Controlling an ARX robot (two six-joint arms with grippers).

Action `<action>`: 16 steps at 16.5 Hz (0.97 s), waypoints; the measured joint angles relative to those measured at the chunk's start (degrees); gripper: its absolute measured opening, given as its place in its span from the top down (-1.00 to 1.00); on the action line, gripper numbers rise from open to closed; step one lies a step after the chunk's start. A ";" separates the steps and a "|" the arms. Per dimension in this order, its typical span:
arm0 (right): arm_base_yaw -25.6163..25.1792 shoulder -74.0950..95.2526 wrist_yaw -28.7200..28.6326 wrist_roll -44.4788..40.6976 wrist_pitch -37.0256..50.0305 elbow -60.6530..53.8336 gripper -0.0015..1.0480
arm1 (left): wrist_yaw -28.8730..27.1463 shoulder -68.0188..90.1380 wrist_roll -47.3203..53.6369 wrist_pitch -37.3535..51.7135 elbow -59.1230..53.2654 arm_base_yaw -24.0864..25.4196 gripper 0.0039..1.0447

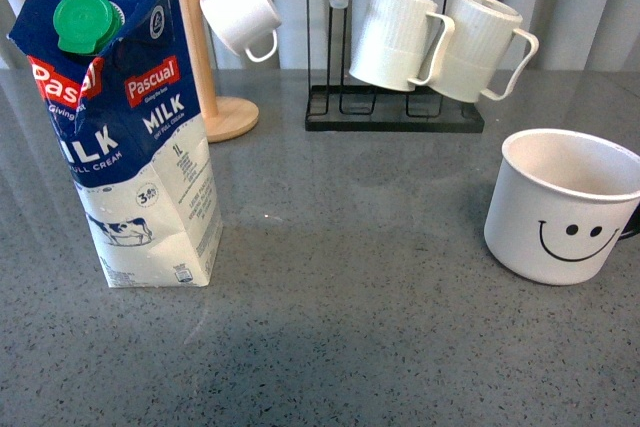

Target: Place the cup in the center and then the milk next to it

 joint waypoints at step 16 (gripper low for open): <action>0.00 0.00 0.00 0.00 -0.02 0.00 -0.87 | 0.00 0.00 0.00 0.00 0.00 0.00 -0.88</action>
